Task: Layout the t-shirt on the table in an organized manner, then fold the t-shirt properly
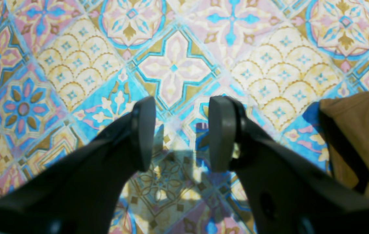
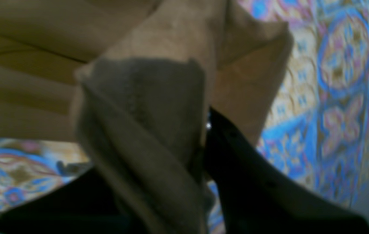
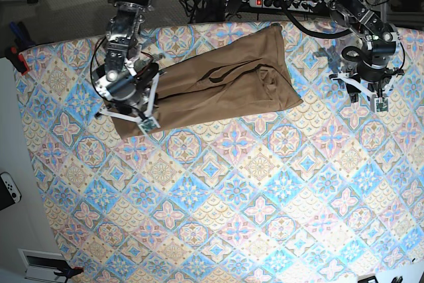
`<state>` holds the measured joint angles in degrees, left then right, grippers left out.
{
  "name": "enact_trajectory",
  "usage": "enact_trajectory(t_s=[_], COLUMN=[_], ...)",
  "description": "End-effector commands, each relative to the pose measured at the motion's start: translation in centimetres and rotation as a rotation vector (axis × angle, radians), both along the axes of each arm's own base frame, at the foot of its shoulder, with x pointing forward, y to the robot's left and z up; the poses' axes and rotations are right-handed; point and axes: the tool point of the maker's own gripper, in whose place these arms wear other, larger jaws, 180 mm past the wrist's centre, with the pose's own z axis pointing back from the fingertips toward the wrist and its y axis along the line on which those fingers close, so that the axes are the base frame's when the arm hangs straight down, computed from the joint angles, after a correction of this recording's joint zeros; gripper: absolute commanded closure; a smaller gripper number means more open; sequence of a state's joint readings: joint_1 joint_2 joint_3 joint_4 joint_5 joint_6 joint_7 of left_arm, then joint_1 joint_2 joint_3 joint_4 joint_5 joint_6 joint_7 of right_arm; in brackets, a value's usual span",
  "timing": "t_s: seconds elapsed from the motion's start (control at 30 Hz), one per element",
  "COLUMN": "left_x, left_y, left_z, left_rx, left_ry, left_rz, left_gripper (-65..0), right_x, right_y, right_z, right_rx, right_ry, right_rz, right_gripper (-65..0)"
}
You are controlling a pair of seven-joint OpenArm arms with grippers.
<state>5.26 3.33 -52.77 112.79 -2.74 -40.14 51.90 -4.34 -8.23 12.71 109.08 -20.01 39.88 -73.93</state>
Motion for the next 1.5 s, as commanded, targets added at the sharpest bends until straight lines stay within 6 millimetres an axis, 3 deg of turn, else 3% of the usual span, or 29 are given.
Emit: enact_trajectory(t_s=[0.0,0.23,0.67,0.7,0.87,1.0,1.13,1.37,1.47], left_x=[0.7,0.7,0.7,0.7,0.6,0.6,0.6,0.4,0.1], left_y=[0.2,0.2,0.2,0.2,0.2,0.2,0.2,0.4,0.7], left_z=[1.2,1.2,1.1,1.1,1.1,1.1,1.1,0.9,0.7], left_rx=[0.015,0.015,0.014,0.014,0.014,0.013,0.013,0.027,0.046], left_ry=[-0.046,-0.046,-0.045,-0.045,-0.044,-0.041,-0.041,-0.024,-0.003], left_rz=[-0.005,-0.005,-0.005,-0.005,-0.005,-0.005,-0.005,0.0,0.008], left_gripper=[-25.7,-25.7,-25.7,-25.7,-25.7,-25.7,-25.7,-25.7,-25.7], right_x=[1.1,1.3,1.2,1.0,0.9,0.2,0.3,0.7,0.6], right_y=[1.0,4.4,6.6,6.7,6.9,8.2,10.4,14.6,15.5], right_z=[1.4,1.8,1.9,1.8,1.9,1.8,2.6,5.2,6.0], right_rx=[0.015,0.032,0.118,0.121,0.12,0.087,0.129,0.364,0.461], right_ry=[-0.055,-0.07,-0.072,-0.068,-0.067,-0.03,-0.034,-0.074,-0.082], right_rz=[0.028,0.13,0.175,0.175,0.184,0.24,0.305,0.392,0.401], right_gripper=[0.0,0.0,0.0,-0.7,-18.2,-28.7,-29.6,-29.6,-25.9])
